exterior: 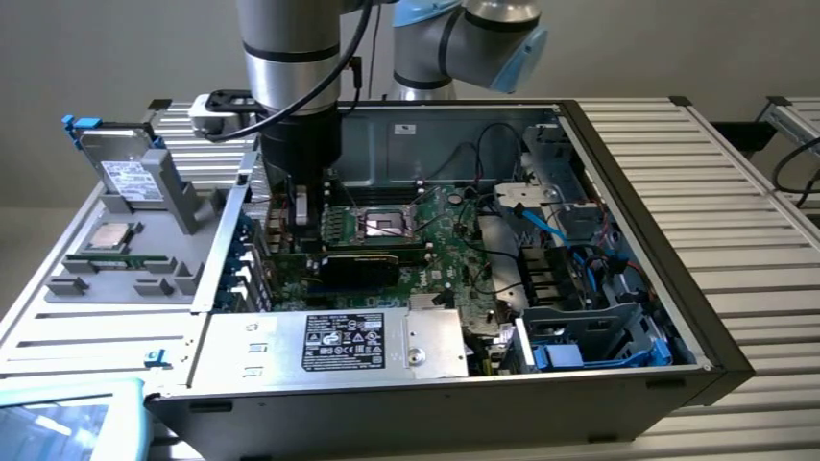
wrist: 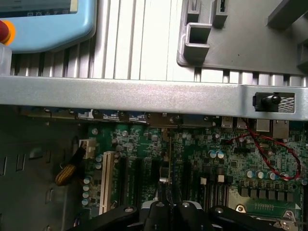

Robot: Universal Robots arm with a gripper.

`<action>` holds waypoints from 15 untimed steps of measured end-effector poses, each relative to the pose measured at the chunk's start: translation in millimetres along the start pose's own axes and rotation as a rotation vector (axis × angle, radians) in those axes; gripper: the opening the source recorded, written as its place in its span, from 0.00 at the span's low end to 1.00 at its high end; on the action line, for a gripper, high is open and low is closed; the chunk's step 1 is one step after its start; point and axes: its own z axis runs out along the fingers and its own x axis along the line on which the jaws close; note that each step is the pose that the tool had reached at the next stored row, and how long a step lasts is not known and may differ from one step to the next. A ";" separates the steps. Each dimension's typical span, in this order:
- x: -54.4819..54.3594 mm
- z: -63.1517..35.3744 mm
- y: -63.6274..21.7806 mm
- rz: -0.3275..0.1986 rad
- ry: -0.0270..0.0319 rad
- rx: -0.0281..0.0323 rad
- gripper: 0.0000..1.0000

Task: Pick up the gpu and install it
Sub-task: 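Press down on the gpu until it lock into place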

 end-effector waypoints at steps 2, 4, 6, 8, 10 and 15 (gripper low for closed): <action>-0.2 1.9 -0.1 0.000 0.0002 -0.0002 0.12; -0.2 2.4 -0.1 0.000 0.0002 -0.0002 0.12; -0.2 2.4 -0.1 0.000 0.0003 -0.0003 0.12; -0.2 2.6 -0.2 0.000 0.0002 -0.0002 0.12; -0.4 4.1 -0.3 0.000 -0.0001 0.0001 0.12; -0.4 4.6 -0.3 0.000 0.0003 -0.0002 0.12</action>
